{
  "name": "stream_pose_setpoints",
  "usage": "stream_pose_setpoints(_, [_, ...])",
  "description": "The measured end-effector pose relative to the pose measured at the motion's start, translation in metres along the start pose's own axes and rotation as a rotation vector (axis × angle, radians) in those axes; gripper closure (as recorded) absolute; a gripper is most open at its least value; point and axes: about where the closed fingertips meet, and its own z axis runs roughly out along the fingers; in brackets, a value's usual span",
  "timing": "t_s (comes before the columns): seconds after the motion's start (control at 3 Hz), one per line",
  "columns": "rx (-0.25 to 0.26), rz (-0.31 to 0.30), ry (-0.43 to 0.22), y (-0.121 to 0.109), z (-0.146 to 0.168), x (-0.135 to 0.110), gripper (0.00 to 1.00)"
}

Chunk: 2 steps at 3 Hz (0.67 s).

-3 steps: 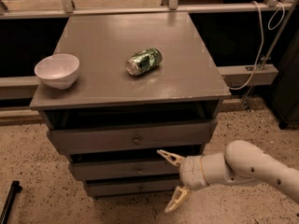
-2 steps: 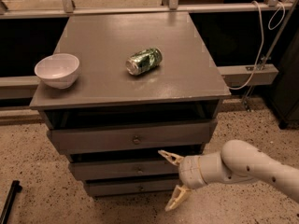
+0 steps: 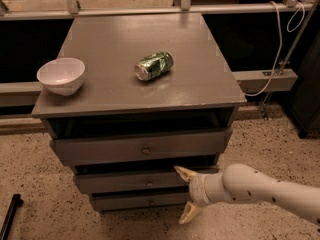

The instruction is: Open middle drawer

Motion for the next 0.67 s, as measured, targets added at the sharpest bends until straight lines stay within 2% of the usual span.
stream_pose_setpoints(0.33, [0.041,-0.083,0.029,-0.009,0.024,0.022,0.0])
stream_pose_setpoints(0.67, [0.047,-0.124,0.016,-0.023,0.04,0.036,0.0])
